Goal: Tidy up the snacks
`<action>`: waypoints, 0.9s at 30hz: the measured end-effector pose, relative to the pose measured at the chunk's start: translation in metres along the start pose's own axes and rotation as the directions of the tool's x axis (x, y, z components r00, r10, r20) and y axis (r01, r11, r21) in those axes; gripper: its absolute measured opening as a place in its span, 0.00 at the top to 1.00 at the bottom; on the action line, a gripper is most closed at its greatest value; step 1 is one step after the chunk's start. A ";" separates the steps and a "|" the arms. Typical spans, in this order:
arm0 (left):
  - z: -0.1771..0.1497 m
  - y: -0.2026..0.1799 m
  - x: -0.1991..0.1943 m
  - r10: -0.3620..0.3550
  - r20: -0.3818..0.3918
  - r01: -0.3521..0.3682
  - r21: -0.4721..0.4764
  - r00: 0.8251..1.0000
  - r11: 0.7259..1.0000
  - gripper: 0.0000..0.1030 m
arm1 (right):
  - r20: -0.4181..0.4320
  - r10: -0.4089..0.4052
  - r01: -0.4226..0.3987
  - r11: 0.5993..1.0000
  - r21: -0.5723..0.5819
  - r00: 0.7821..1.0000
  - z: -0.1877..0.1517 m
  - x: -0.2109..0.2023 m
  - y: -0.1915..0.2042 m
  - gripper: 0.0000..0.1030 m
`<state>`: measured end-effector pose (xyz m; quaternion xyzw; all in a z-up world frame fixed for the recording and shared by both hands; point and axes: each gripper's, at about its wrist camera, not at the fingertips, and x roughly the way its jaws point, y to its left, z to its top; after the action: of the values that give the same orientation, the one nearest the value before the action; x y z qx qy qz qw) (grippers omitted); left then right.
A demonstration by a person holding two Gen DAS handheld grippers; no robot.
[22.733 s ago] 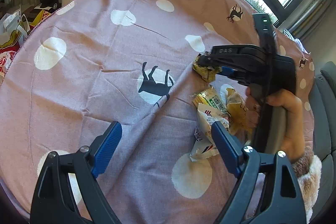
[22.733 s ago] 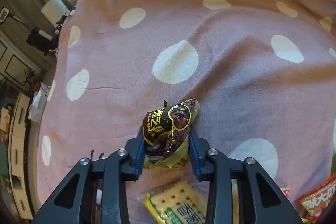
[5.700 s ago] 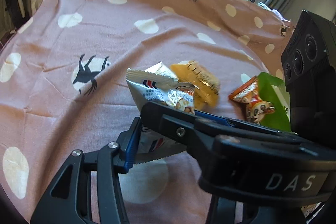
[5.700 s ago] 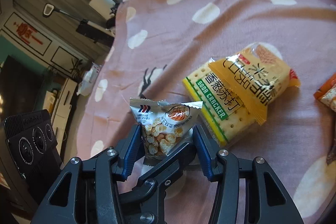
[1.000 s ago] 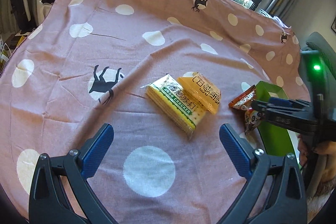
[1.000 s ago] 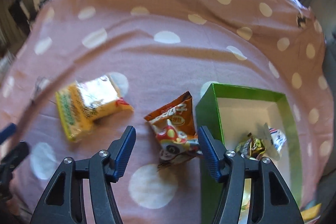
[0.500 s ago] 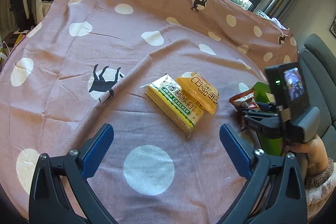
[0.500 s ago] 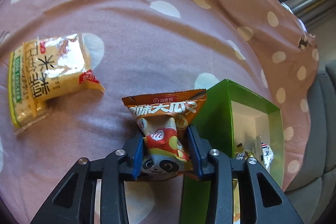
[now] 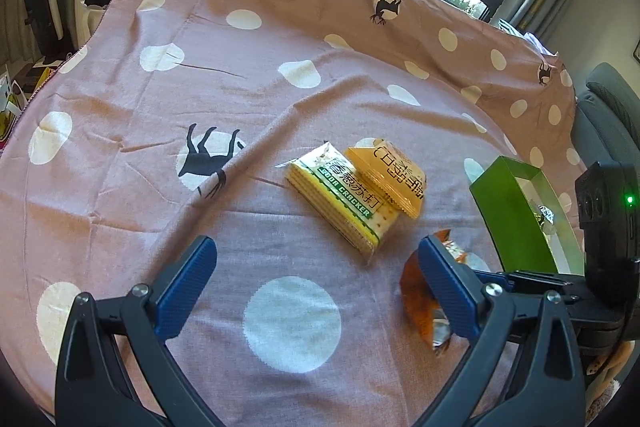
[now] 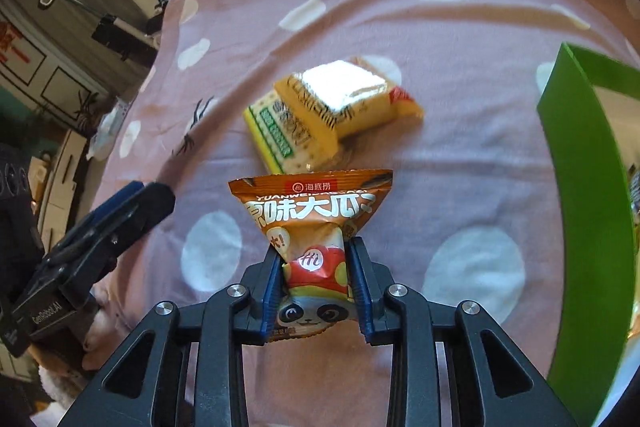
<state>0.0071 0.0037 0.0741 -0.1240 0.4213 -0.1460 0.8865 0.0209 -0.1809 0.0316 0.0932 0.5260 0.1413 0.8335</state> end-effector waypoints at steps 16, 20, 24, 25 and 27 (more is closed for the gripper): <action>-0.026 -0.048 0.020 -0.221 -0.098 0.225 0.031 0.970 0.974 0.04 | 0.170 0.230 -0.261 0.947 0.190 0.958 0.006 -0.019 -0.043 0.43; -0.035 -0.061 0.030 -0.248 -0.143 0.258 0.052 0.958 0.965 0.10 | 0.121 0.263 -0.283 0.938 0.200 0.957 0.003 -0.006 -0.041 0.43; -0.041 -0.064 0.042 -0.250 -0.183 0.262 0.046 0.951 0.964 0.26 | 0.090 0.250 -0.263 0.945 0.195 0.964 0.000 0.002 -0.037 0.43; -0.041 -0.064 0.044 -0.251 -0.190 0.263 0.043 0.949 0.964 0.27 | 0.085 0.255 -0.267 0.943 0.197 0.963 0.000 0.004 -0.037 0.43; -0.043 -0.064 0.048 -0.258 -0.202 0.270 0.037 0.945 0.962 0.35 | 0.073 0.268 -0.278 0.940 0.198 0.960 -0.001 0.008 -0.037 0.43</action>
<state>-0.0071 -0.0771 0.0357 -0.1356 0.4809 -0.2883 0.8169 0.0282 -0.2133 0.0128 0.2542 0.5008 0.1981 0.8033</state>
